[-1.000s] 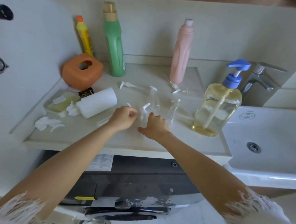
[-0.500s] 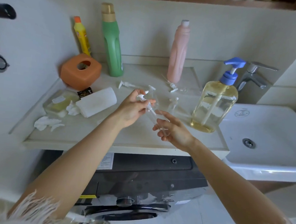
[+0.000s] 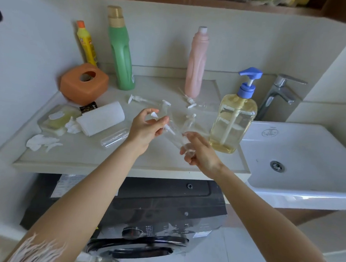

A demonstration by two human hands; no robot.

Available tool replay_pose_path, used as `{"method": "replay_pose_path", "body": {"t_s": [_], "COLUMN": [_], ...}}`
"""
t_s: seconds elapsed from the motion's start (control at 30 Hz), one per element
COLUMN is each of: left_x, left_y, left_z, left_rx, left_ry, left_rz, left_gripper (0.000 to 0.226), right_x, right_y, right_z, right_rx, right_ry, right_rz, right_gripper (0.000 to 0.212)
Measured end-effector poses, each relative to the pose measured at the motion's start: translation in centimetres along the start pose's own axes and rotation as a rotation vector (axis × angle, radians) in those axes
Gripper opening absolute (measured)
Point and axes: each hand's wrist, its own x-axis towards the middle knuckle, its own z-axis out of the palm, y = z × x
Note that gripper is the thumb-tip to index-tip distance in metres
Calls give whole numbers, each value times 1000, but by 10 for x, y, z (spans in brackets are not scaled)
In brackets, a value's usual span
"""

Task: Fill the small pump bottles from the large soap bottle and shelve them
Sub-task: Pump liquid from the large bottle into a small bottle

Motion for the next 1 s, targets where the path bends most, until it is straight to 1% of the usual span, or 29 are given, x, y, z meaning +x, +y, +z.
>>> {"method": "replay_pose_path", "body": {"t_s": [0.03,0.07,0.17,0.2,0.27,0.3,0.4,0.43,0.5,0.53,0.57,0.6,0.7,0.73,0.8,0.9,0.97,1.0], "left_x": [-2,-4,-8,-8,-7,-6,-4,-4,-3,-3,-3,-2,0,0,2,5,7,7], "left_y": [-2,-3,-6,-7,-7,-7,-10,-12,-16,-18,-20,-22,-25,-26,-27,-29,-29,-29], "left_z": [1,2,2,2,0,0,2,3,5,6,6,7,8,7,6,6,7,8], "left_rx": [-15,-24,-37,-39,-48,-52,-47,-39,-39,-47,-49,-46,-57,-68,-72,-55,-56,-59], "left_ry": [2,7,35,46,65,74,99,110,128,129,127,125,146,155,161,167,160,148], "left_rz": [12,23,32,34,48,52,46,42,30,24,20,17,-1,-11,-22,-15,-21,-28], "left_gripper": [28,27,27,26,26,26,25,25,24,24,24,24,22,22,21,21,21,20], "right_x": [-1,0,-2,-2,0,0,0,1,3,3,2,1,2,3,3,5,7,7], "right_y": [2,3,2,2,4,4,0,1,2,3,2,2,4,6,6,10,11,11], "right_z": [-3,-5,-4,-5,-8,-10,-11,-12,-15,-17,-15,-16,-19,-21,-21,-26,-27,-28], "right_rx": [25,32,76,105,106,102,195,222,236,251,281,291,164,137,174,205,207,239], "right_ry": [-5,-10,-46,-47,-49,-55,-64,-55,-37,-38,-36,-34,-20,-10,-6,-49,-62,-62], "right_rz": [-30,-36,72,72,11,5,130,140,144,179,239,277,253,248,295,272,258,281], "right_gripper": [23,25,30,29,18,20,21,17,17,13,13,19,15,18,25,13,18,19]}}
